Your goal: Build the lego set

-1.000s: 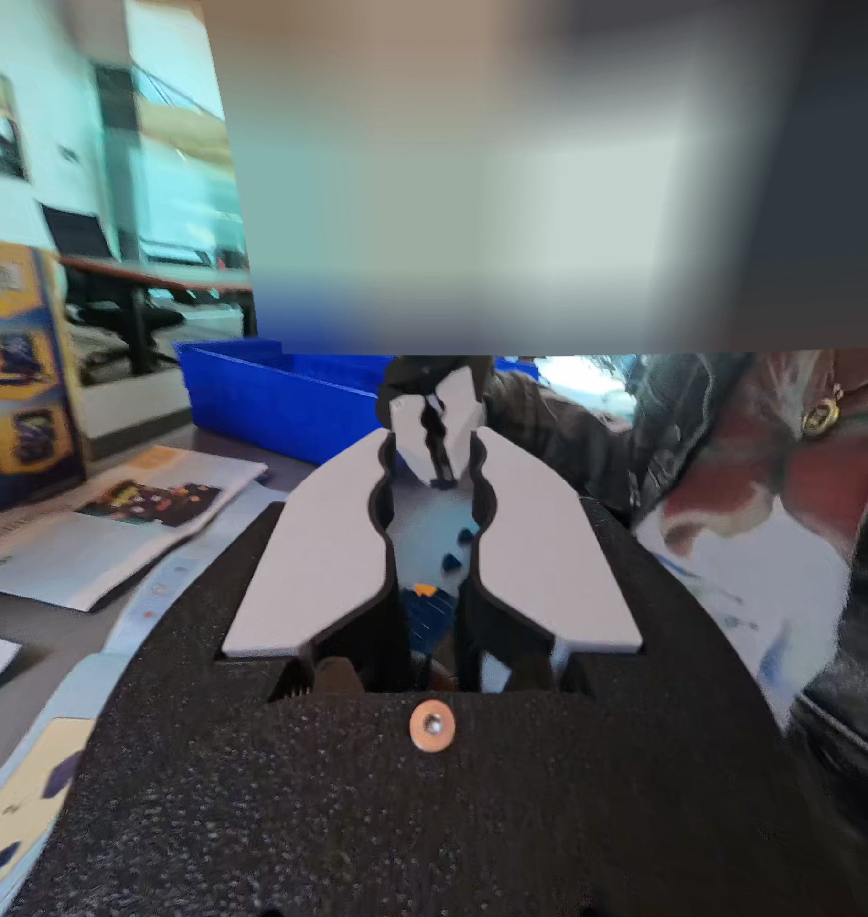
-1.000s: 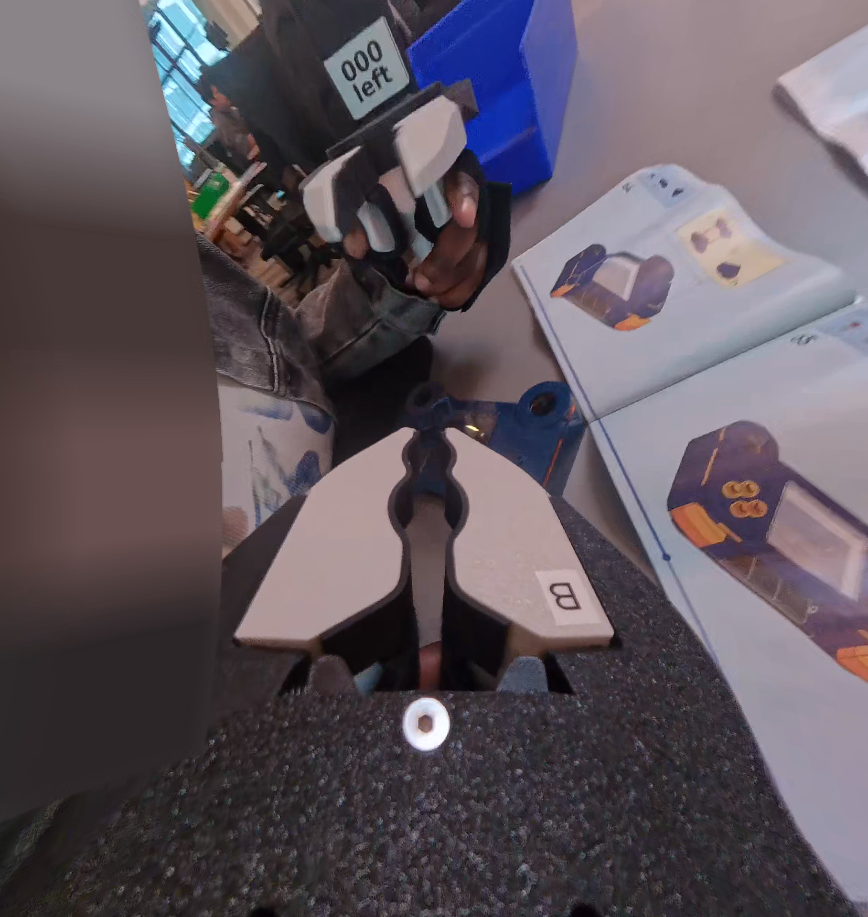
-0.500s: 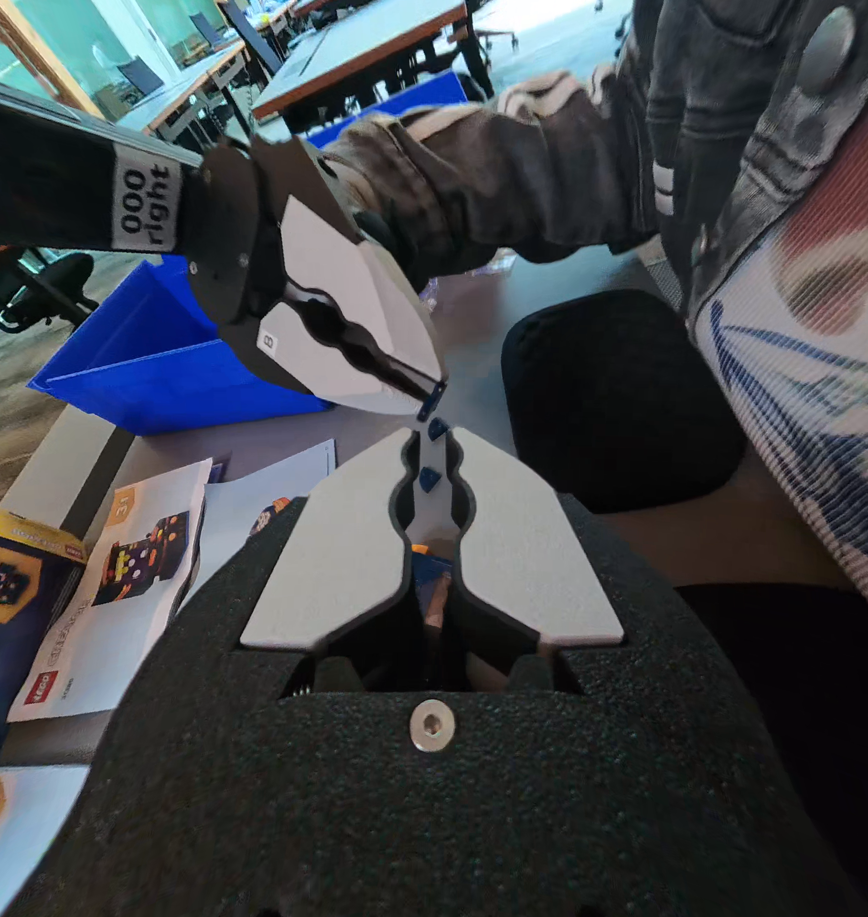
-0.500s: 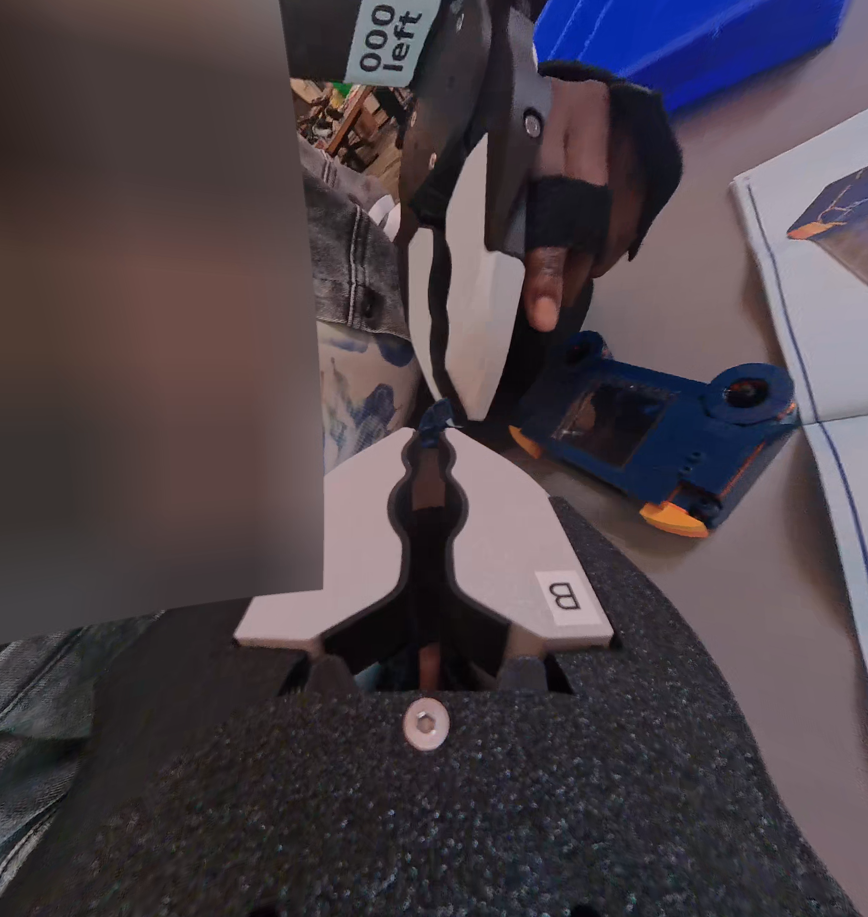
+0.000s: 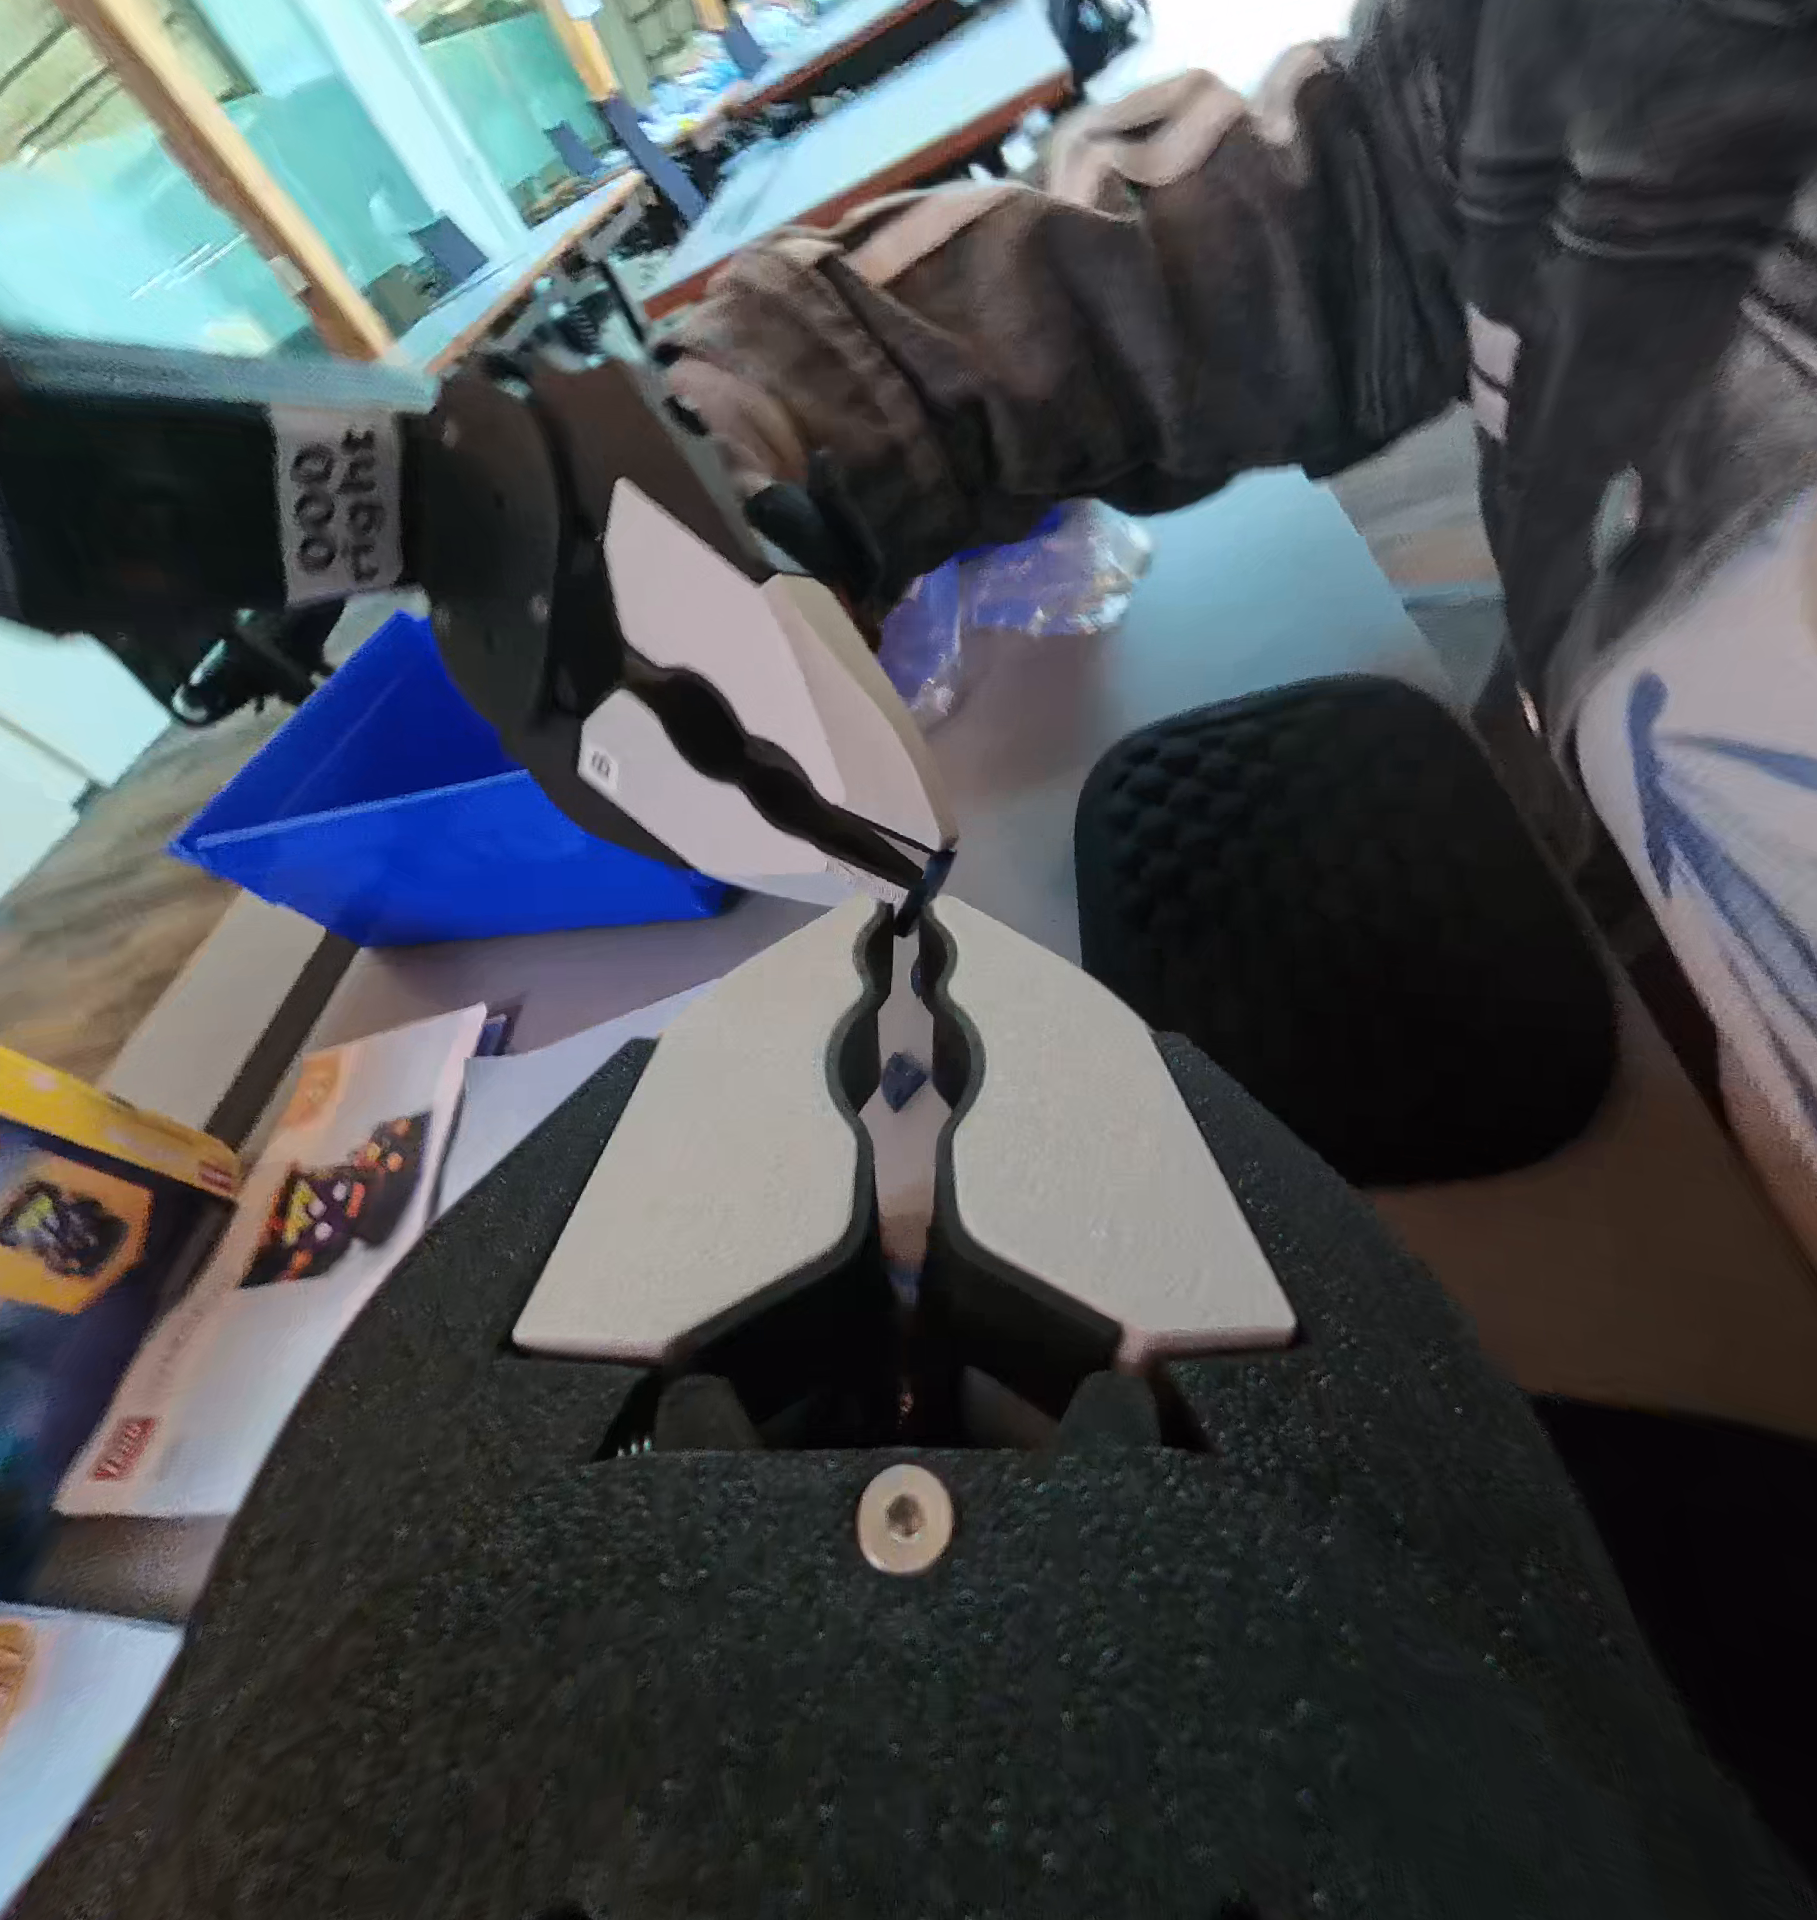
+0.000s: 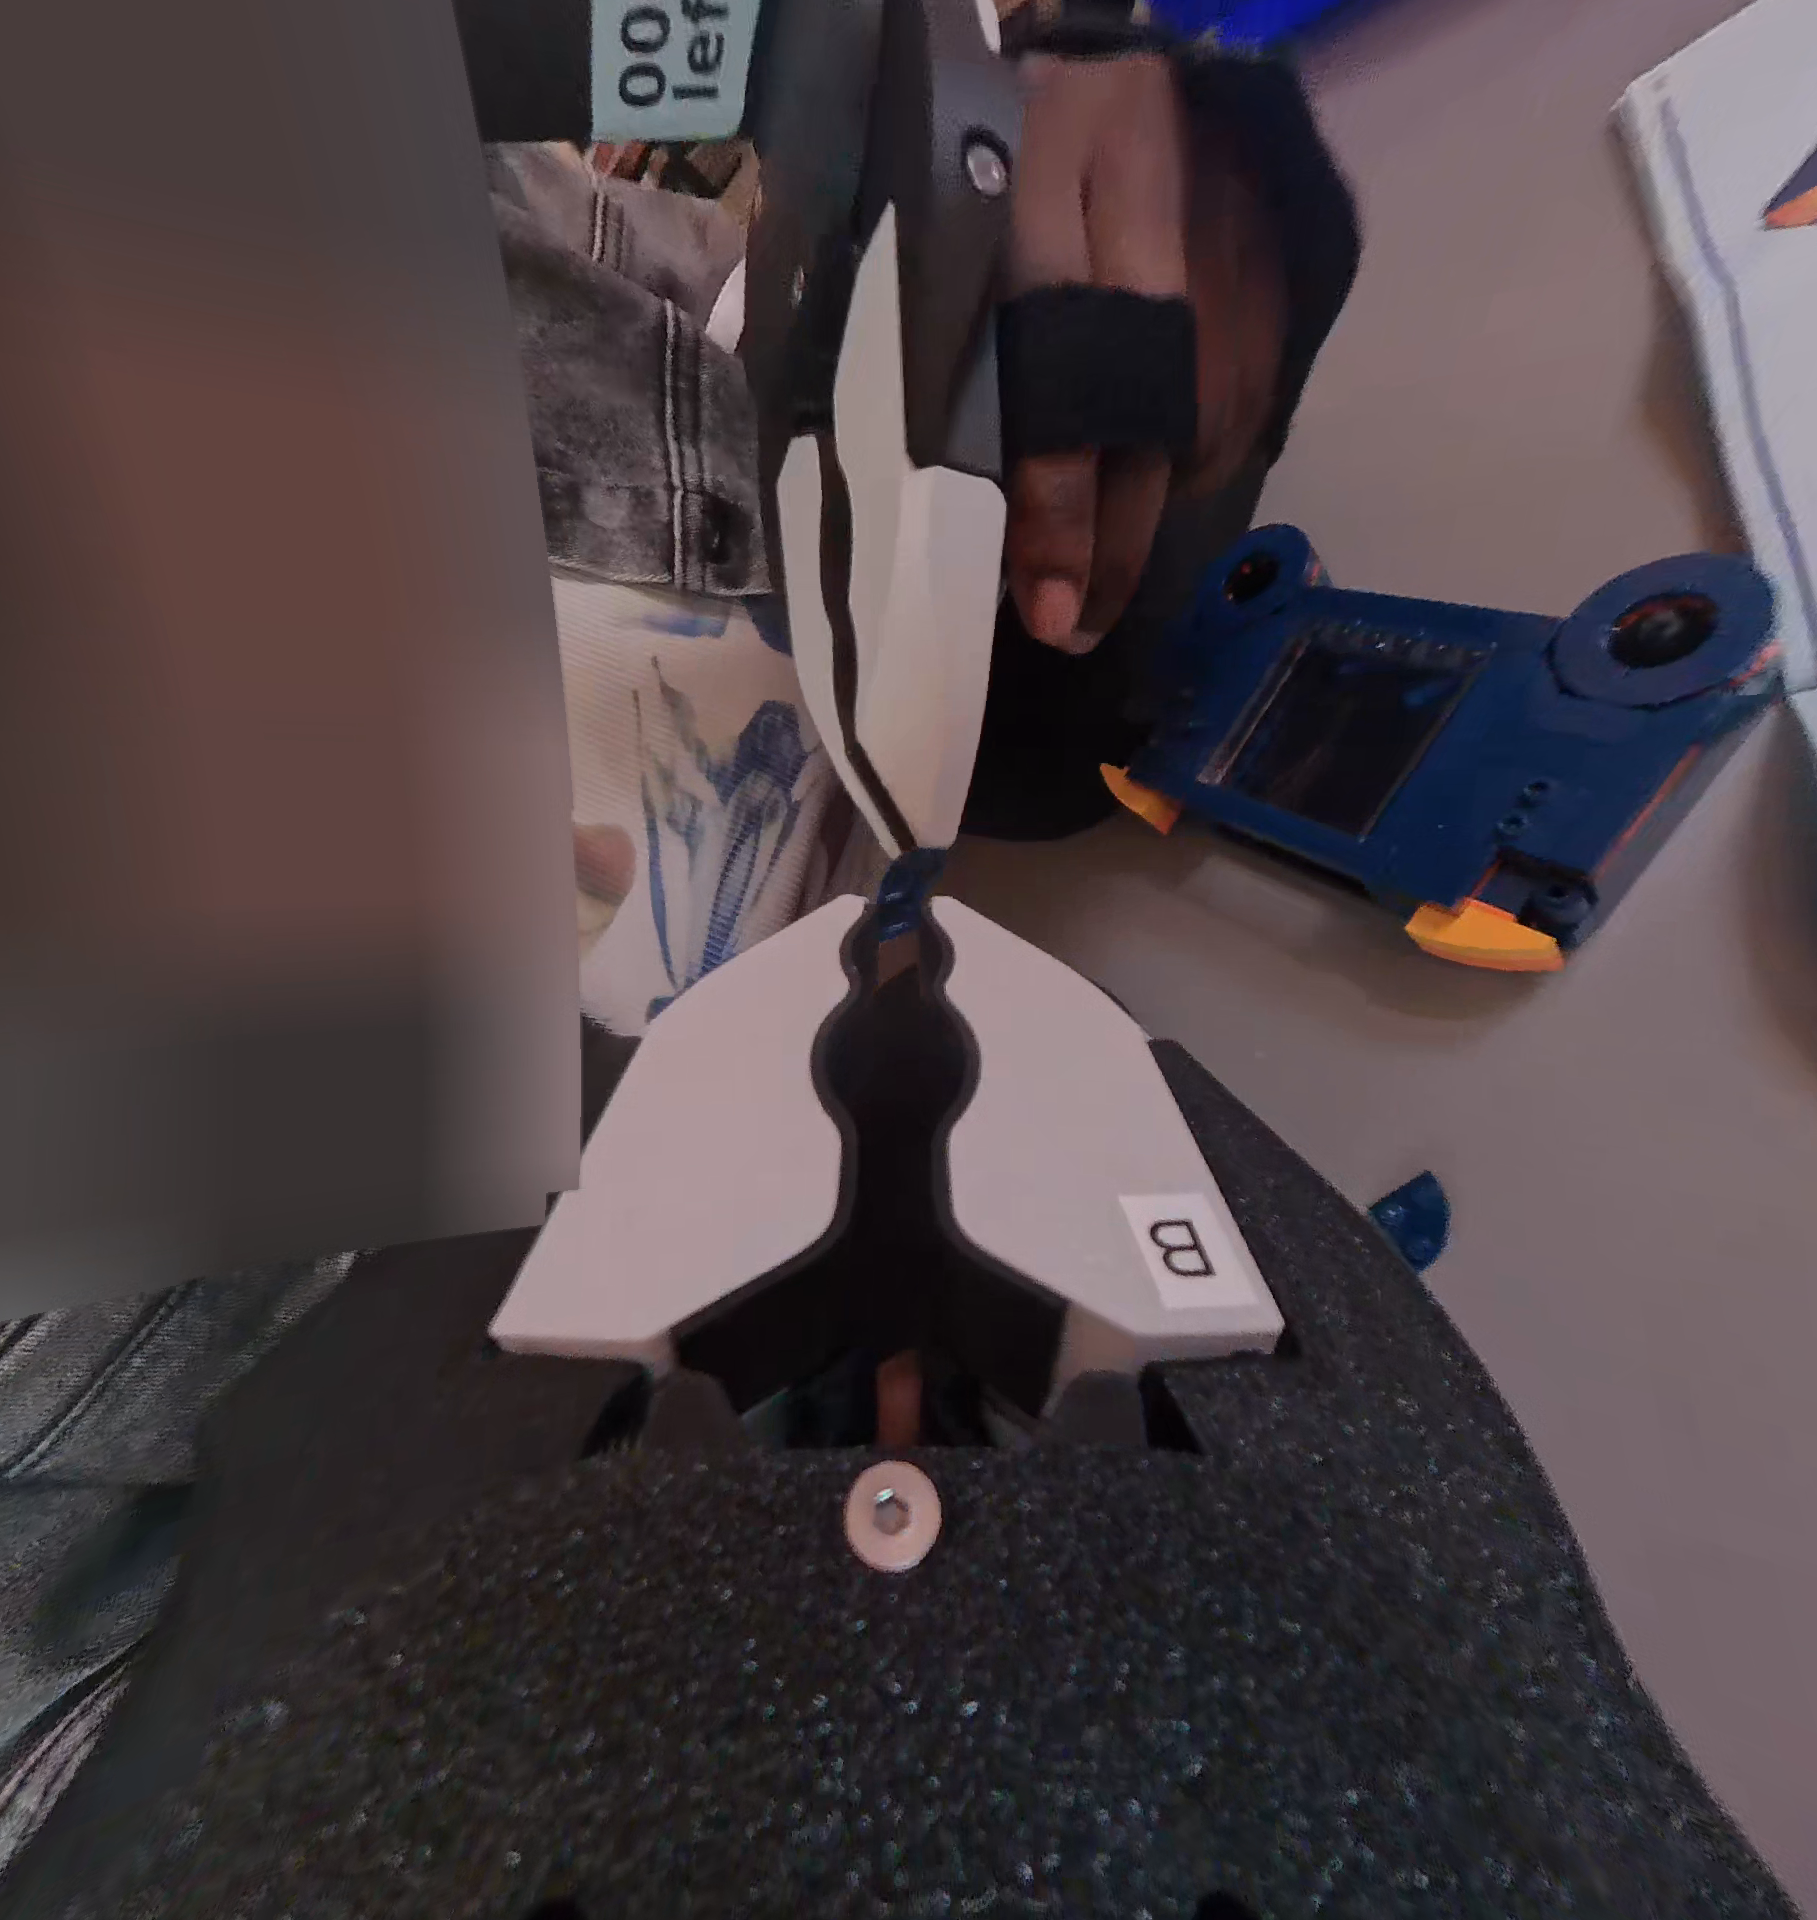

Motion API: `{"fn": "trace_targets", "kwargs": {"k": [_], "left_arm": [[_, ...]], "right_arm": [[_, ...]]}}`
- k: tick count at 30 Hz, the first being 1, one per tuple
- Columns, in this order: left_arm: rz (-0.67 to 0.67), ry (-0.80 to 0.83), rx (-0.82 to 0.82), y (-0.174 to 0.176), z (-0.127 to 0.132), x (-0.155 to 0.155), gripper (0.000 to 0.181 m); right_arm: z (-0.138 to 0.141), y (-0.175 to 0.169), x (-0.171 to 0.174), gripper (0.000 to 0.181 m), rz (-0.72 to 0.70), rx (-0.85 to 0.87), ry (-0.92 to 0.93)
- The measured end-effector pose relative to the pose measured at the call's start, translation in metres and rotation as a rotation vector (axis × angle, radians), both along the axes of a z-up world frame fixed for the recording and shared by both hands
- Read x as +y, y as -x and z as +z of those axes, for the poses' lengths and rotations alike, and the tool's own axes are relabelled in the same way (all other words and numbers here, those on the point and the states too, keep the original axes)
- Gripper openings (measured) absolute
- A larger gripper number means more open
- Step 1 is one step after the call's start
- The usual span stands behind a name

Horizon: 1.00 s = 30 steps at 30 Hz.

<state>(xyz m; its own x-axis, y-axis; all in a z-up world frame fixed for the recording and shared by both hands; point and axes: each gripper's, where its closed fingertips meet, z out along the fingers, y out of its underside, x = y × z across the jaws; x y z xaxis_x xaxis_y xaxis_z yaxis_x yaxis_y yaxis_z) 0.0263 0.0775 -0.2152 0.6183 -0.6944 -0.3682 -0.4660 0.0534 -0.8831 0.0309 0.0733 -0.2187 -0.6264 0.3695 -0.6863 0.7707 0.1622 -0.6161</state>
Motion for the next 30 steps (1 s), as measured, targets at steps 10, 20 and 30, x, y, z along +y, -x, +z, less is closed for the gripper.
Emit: {"fn": "trace_targets", "kwargs": {"k": [10, 20, 30], "left_arm": [[0.197, 0.473, -1.144, 0.031, 0.018, 0.02, 0.003], [0.169, 0.597, -1.107, 0.013, 0.007, 0.025, 0.003], [0.277, 0.521, -0.568, 0.021, -0.021, 0.029, 0.031]], "right_arm": [[0.061, 0.025, 0.042, 0.023, -0.483, 0.893, -0.242], [0.01, 0.024, 0.033, 0.014, -0.238, 0.989, -0.866], [-0.026, 0.004, 0.071, 0.008, -0.468, 0.627, -0.776]]}}
